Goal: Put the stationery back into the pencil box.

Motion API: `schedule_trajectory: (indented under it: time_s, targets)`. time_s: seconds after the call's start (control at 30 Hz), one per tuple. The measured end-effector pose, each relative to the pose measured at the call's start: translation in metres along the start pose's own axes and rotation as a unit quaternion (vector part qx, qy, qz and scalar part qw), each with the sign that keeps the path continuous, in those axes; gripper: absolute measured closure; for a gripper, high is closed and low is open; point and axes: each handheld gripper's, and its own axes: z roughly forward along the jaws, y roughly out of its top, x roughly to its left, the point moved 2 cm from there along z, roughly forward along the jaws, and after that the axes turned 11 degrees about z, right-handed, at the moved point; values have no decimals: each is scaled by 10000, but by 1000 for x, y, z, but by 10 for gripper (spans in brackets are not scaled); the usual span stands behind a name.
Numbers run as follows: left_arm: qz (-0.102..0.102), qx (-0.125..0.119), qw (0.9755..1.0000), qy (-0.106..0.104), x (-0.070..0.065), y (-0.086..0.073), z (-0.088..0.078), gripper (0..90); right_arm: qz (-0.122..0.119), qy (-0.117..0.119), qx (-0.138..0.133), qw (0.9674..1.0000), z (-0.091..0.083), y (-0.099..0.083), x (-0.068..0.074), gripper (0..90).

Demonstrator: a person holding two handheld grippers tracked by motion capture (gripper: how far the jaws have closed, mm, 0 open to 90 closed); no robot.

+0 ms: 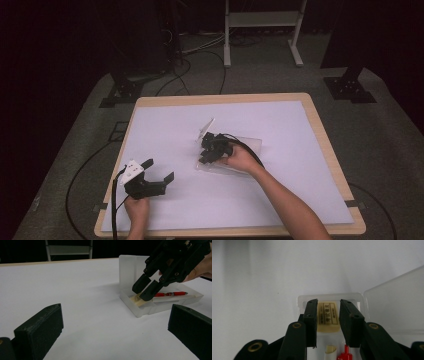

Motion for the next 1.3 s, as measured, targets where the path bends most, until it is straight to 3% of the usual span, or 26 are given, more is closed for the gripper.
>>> schedule_trajectory:
  time_s: [0.3, 0.47, 0.77, 1.17, 1.3]
  targets:
    - [-20, 7, 10000, 27, 1, 0, 0, 0, 17, 68, -127, 9999, -9, -1, 1, 604]
    - [7, 32, 10000, 59, 0, 0, 1, 0, 0, 100, -295, 9995, -24, -4, 1, 577]
    - [99, 68, 9999, 62, -3, -1, -1, 0, 194, 234, -606, 9977, -57, -20, -3, 512]
    - [150, 79, 9998, 92, -4, -1, 0, 0, 116, 112, -712, 9973, -87, -42, 0, 459]
    - [177, 87, 9998, 88, -4, -1, 0, 0, 188, 96, -762, 9969, -95, -45, 2, 448]
